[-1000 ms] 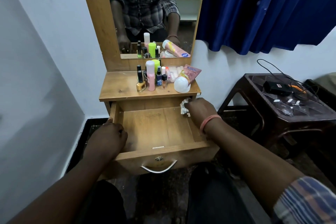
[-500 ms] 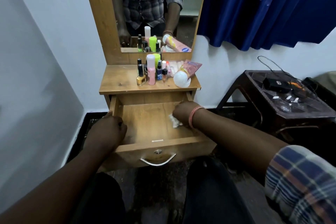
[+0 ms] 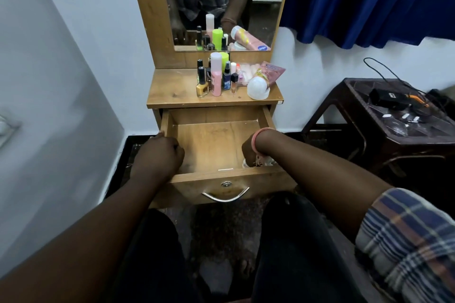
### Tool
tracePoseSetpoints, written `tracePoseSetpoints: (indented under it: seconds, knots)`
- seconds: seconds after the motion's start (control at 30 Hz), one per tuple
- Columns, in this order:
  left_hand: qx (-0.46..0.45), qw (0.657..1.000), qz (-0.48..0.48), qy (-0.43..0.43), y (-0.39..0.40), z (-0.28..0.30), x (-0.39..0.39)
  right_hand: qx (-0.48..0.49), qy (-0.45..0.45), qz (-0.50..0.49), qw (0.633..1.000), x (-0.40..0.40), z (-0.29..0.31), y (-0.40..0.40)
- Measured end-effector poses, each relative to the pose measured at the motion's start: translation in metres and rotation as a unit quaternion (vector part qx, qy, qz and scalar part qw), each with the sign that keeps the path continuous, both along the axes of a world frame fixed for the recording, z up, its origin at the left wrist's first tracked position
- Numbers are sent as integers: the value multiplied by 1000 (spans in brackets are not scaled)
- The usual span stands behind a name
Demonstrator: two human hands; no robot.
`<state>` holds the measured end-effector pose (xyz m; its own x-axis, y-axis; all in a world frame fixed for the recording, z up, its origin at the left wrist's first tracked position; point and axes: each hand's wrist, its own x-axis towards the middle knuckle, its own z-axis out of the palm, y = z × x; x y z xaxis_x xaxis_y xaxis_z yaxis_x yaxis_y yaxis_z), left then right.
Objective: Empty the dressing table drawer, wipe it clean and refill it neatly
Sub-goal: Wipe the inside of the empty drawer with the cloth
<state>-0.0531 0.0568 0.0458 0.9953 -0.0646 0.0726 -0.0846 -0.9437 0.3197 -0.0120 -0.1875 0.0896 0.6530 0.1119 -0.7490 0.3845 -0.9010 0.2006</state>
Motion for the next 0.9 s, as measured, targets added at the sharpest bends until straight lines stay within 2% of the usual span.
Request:
tracePoseSetpoints:
  seconds: [0.13, 0.17, 0.23, 0.27, 0.37, 0.5, 0.67, 0.8, 0.9]
  knots:
    - [1, 1000, 1, -4, -1, 3, -1, 148, -6, -87, 985, -6, 14, -17]
    - [-1, 1000, 0, -5, -1, 4, -1, 219, -15, -120, 968, -8, 16, -24]
    - [-4, 1000, 0, -1, -2, 5, -1, 366, -9, -216, 905, -16, 18, -32]
    - [-5, 1000, 2, 2, -2, 6, -2, 403, -15, -228, 886, -24, 19, -30]
    - [-12, 1000, 9, -3, -2, 8, -5, 430, -101, -133, 887, -44, 13, 2]
    - [-34, 999, 13, 8, 3, 8, -3, 516, -105, -91, 845, -59, 12, 57]
    - [-94, 995, 32, 3, 6, 6, -2, 461, -160, 24, 873, -80, 8, 82]
    - [-126, 991, 47, -27, 4, 5, -8, 464, -60, -52, 882, -57, 20, 31]
    - [-125, 989, 65, -52, 4, 3, -10, 351, -24, -24, 936, -29, 37, 21]
